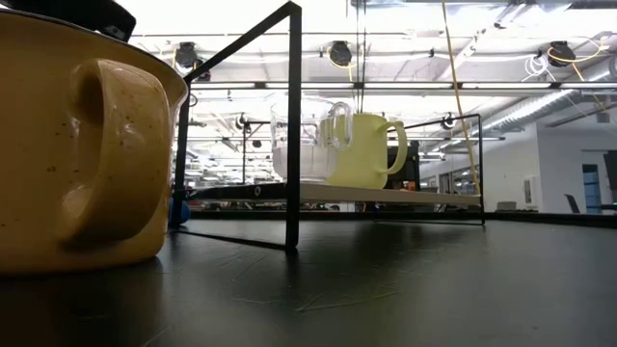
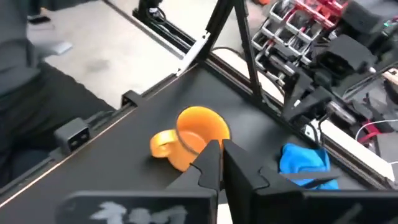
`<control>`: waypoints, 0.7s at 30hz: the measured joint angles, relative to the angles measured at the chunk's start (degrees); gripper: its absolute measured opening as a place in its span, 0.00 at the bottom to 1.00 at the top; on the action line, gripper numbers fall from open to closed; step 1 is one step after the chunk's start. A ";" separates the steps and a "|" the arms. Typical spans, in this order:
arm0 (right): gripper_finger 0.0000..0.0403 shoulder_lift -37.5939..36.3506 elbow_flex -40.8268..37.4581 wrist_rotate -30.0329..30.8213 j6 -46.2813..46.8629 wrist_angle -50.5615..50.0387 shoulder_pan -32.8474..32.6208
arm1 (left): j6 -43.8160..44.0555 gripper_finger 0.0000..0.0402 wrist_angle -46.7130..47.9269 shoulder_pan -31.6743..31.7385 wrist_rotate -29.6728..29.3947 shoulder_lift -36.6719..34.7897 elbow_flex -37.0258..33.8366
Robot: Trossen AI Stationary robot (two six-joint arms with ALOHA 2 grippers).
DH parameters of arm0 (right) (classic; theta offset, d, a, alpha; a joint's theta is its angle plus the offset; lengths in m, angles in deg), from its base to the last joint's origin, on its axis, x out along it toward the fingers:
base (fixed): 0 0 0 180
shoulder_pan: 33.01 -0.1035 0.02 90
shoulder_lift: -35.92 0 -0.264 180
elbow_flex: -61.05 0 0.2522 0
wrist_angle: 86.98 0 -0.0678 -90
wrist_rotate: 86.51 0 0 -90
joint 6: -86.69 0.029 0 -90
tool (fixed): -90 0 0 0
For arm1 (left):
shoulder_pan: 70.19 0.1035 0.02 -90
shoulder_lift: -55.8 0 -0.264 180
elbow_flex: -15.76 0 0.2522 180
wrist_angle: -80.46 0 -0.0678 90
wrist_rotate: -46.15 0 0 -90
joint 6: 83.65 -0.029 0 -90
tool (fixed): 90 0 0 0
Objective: Stack small to large cups/mugs on shelf
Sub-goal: Put the orange mug on the shelf
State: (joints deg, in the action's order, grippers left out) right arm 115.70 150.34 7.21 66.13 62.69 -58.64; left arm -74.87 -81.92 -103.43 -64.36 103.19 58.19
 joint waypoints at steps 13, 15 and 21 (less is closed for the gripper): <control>0.00 -22.42 -30.56 2.10 5.26 23.78 -0.10 | 2.86 0.00 -1.28 -0.62 -0.90 4.31 0.00; 0.00 -25.98 -35.02 2.12 5.74 27.04 -0.10 | 0.34 0.00 -3.41 -1.16 -2.31 3.61 0.00; 0.00 -35.20 -43.17 2.10 9.49 30.61 -0.08 | -5.53 0.00 -5.22 -3.62 -5.18 -0.62 0.00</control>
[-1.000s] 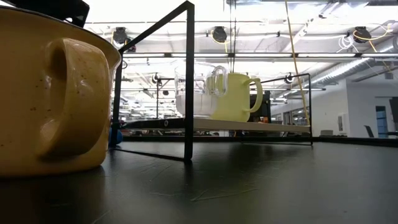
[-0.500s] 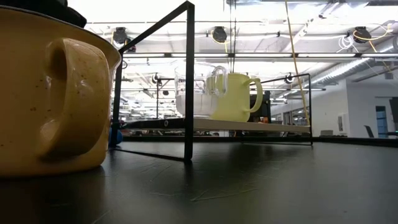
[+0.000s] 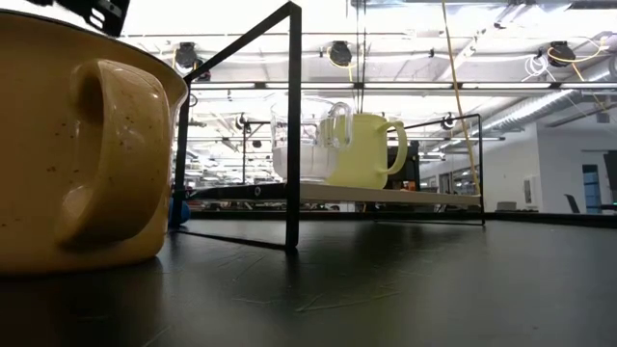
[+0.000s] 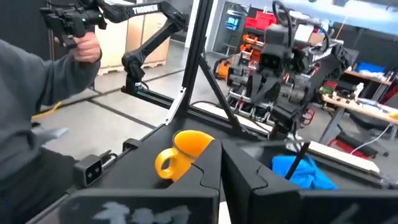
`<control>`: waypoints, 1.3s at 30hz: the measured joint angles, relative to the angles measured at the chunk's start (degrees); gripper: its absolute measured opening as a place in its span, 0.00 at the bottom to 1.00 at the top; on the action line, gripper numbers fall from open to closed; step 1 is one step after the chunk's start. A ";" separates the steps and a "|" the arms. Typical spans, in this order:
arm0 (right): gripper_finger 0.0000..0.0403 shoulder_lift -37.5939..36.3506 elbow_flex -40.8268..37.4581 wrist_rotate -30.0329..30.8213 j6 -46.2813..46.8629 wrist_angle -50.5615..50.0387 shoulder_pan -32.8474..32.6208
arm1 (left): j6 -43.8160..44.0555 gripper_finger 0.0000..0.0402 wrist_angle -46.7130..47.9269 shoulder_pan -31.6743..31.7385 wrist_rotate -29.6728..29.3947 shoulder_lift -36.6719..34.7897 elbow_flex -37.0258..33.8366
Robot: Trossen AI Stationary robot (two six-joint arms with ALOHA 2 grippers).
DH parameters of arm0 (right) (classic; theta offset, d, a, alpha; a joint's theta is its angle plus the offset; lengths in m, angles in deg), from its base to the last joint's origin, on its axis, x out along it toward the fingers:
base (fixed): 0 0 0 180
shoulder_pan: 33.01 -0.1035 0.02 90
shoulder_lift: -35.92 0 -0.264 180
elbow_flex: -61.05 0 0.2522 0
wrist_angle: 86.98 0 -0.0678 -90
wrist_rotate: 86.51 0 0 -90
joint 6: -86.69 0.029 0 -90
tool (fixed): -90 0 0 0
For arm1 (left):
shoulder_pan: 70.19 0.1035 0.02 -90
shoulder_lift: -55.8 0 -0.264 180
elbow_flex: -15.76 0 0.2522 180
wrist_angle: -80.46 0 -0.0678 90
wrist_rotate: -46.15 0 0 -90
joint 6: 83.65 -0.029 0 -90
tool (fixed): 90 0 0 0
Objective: Stack small to large cups/mugs on shelf
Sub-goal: Put the orange mug on the shelf
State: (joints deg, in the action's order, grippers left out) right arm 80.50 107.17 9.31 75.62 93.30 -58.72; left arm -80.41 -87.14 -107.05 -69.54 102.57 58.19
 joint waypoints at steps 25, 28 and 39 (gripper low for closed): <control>0.00 -15.62 -24.59 -0.02 4.42 19.09 0.00 | 1.37 0.00 6.16 -3.73 -7.37 -2.89 0.00; 0.00 -16.82 -25.52 -0.02 4.44 20.09 0.02 | 1.55 0.00 6.09 -3.74 -7.37 -2.91 0.00; 0.00 -17.38 -25.88 -0.02 5.73 20.05 0.02 | 6.99 0.00 6.57 -1.08 -1.06 1.94 0.42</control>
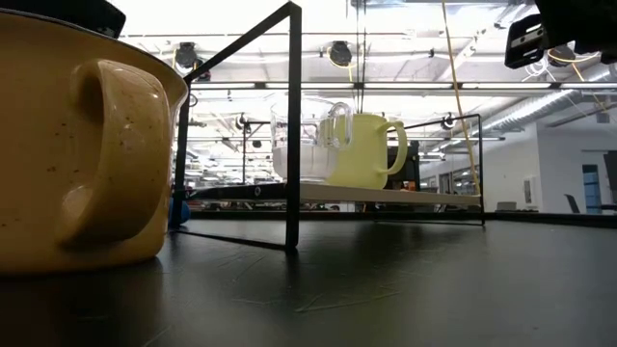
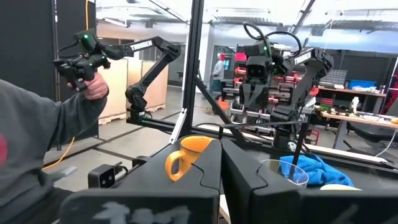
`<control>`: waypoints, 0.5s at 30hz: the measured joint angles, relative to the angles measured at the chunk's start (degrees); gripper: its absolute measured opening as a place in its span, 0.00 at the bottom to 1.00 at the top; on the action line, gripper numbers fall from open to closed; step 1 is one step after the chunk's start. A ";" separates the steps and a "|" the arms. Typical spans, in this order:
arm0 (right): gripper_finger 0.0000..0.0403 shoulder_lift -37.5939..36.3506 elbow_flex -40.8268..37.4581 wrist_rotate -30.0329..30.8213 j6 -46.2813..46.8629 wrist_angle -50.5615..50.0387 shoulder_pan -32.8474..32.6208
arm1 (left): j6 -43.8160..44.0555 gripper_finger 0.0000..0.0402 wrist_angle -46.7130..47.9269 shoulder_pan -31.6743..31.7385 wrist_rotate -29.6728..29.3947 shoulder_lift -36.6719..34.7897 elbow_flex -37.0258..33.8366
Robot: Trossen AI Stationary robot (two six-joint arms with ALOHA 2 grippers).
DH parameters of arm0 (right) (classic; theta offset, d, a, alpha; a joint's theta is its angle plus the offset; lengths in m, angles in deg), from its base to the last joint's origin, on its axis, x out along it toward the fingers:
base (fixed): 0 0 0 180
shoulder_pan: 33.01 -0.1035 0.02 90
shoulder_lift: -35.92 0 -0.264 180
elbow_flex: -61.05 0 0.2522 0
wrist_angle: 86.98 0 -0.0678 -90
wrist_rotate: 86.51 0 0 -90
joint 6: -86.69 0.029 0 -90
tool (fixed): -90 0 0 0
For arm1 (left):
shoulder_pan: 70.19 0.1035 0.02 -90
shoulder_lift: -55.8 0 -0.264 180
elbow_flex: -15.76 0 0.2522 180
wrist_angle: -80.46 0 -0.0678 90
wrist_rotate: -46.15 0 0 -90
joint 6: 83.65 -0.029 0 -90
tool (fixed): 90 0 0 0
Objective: Stack small to large cups/mugs on shelf
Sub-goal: Put the orange mug on the shelf
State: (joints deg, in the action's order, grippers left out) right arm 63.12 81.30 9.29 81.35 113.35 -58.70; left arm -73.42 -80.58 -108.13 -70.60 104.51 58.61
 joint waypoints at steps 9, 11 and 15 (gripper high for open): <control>0.00 0.02 0.00 0.00 0.20 0.00 0.00 | 6.96 0.06 7.45 0.94 7.74 10.38 7.25; 0.00 0.02 0.00 0.00 0.18 0.00 0.00 | 9.25 0.10 9.98 0.95 9.18 13.01 9.68; 0.00 0.02 0.00 0.00 0.17 -0.01 0.00 | 12.53 0.20 14.33 1.46 12.80 17.58 14.83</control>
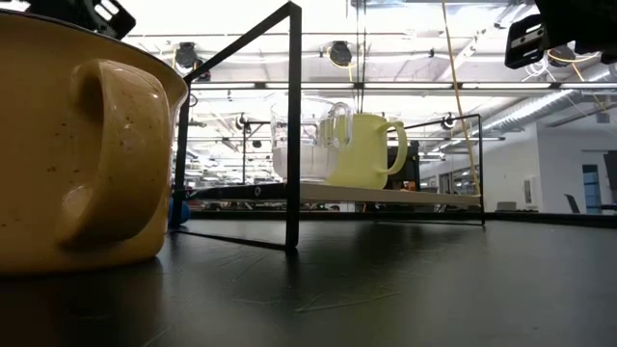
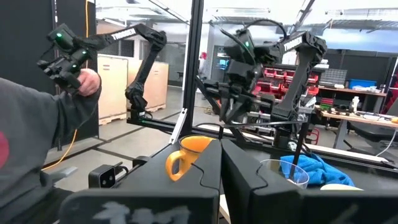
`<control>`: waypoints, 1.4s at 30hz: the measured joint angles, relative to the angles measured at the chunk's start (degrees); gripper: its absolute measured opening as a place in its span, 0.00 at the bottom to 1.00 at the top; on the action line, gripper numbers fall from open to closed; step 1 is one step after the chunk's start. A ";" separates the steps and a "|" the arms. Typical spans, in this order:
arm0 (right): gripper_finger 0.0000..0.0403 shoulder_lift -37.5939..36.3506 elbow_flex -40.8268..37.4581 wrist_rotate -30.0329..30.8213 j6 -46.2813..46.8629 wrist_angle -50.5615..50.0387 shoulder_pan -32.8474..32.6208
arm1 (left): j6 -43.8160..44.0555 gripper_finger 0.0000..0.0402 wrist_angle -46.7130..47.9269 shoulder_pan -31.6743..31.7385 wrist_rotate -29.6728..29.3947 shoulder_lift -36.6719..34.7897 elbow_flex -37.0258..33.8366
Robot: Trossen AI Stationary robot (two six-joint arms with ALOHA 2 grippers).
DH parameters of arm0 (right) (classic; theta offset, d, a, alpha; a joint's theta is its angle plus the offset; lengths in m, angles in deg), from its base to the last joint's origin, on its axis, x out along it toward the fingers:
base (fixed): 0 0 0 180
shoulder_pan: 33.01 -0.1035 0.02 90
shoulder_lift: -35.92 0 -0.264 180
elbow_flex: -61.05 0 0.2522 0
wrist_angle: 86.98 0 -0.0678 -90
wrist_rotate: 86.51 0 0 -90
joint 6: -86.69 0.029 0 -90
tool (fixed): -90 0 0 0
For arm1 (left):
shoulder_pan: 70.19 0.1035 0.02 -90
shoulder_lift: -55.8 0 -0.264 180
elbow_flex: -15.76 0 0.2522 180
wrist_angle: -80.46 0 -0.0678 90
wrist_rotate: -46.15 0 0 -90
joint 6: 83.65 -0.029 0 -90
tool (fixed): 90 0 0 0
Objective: Stack small to large cups/mugs on shelf
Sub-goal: Put the orange mug on the shelf
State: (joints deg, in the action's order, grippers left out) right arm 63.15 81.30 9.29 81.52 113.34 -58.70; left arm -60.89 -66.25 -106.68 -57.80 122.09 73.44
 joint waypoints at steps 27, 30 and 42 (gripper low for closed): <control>0.00 0.04 0.00 -0.02 -0.17 -0.61 0.00 | 9.57 0.52 15.41 13.10 20.39 12.83 9.54; 0.00 0.04 0.00 -0.02 -0.20 -0.92 0.00 | 11.22 0.52 13.69 13.37 21.19 12.82 9.54; 0.00 0.04 0.00 -0.03 -0.44 -1.98 0.00 | 16.07 0.52 10.70 12.10 20.07 14.70 9.44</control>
State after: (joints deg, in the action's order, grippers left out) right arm 63.19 81.30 9.26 81.08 111.36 -58.70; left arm -44.82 -55.55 -94.58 -37.73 136.79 82.88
